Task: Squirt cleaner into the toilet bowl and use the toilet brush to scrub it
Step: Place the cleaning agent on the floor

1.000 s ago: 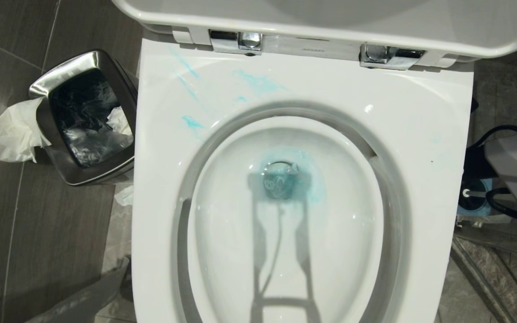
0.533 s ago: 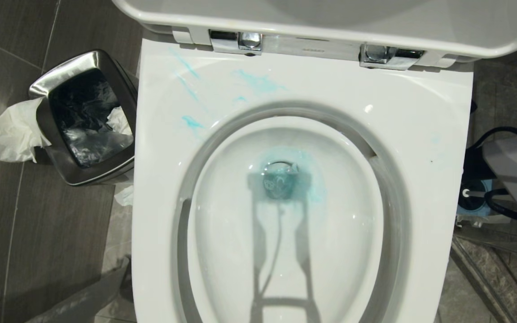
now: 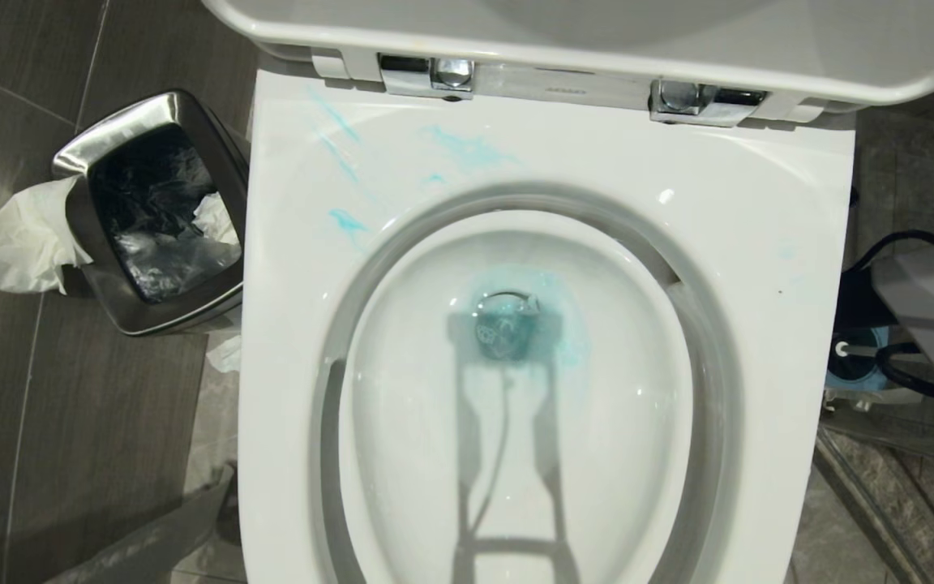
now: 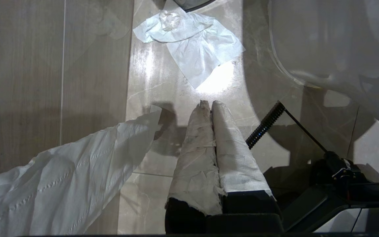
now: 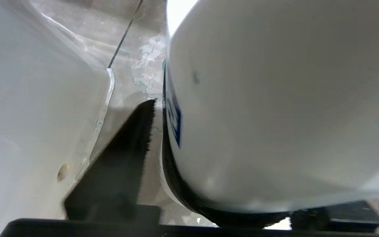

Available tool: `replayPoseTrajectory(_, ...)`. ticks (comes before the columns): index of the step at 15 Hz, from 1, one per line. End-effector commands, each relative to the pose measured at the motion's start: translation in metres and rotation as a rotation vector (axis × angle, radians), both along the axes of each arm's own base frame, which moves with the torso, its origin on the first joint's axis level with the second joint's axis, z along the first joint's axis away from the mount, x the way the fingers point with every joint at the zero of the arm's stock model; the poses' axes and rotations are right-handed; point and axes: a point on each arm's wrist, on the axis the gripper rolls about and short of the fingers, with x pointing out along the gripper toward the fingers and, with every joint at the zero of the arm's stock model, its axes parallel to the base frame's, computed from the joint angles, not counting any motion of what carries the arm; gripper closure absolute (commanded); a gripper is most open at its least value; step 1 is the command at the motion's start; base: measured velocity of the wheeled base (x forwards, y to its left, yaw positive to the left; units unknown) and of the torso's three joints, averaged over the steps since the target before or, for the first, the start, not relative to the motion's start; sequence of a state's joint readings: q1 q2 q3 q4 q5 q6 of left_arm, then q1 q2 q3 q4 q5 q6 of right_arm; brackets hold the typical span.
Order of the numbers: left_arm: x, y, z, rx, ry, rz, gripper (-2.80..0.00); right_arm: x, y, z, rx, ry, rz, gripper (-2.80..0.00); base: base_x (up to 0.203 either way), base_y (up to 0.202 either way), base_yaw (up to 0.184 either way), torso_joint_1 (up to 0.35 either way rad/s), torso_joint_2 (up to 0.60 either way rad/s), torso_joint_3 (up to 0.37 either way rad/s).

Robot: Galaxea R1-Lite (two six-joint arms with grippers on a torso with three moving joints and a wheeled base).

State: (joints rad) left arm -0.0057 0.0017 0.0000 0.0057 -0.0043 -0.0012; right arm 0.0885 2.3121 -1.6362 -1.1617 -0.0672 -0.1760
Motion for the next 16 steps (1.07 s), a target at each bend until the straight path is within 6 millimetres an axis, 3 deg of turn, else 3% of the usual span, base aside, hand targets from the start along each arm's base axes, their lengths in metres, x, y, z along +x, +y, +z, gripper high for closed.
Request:
replayPoseTrajectory(1, 0.0, 0.0, 0.0, 0.0, 0.003, -0.001, 0.0, -0.002, 0.0, 0.003, 0.001, -0.011, 0.0, -2.8, 0.0, 0.0, 0.0, 0.0, 0.0, 0.0)
replayPoseTrajectory(6, 0.0, 0.0, 0.0, 0.0, 0.003, 0.001, 0.0, -0.024, 0.0, 0.006, 0.003, 0.046, 0.006, -2.8, 0.0, 0.0, 0.0, 0.0, 0.0, 0.0)
replayPoseTrajectory(13, 0.0, 0.0, 0.0, 0.0, 0.003, 0.001, 0.0, -0.108, -0.002, 0.03, 0.007, 0.119, 0.024, -2.8, 0.0, 0.0, 0.0, 0.0, 0.0, 0.0)
replayPoseTrajectory(14, 0.0, 0.0, 0.0, 0.0, 0.003, -0.001, 0.0, -0.121, -0.003, 0.033, 0.007, 0.123, 0.022, 0.0, 0.0, 0.0, 0.0, 0.0, 0.0, 0.0)
replayPoseTrajectory(16, 0.0, 0.0, 0.0, 0.0, 0.003, 0.001, 0.0, -0.148, -0.005, 0.041, 0.01, 0.122, 0.012, 0.0, 0.0, 0.0, 0.0, 0.0, 0.0, 0.0)
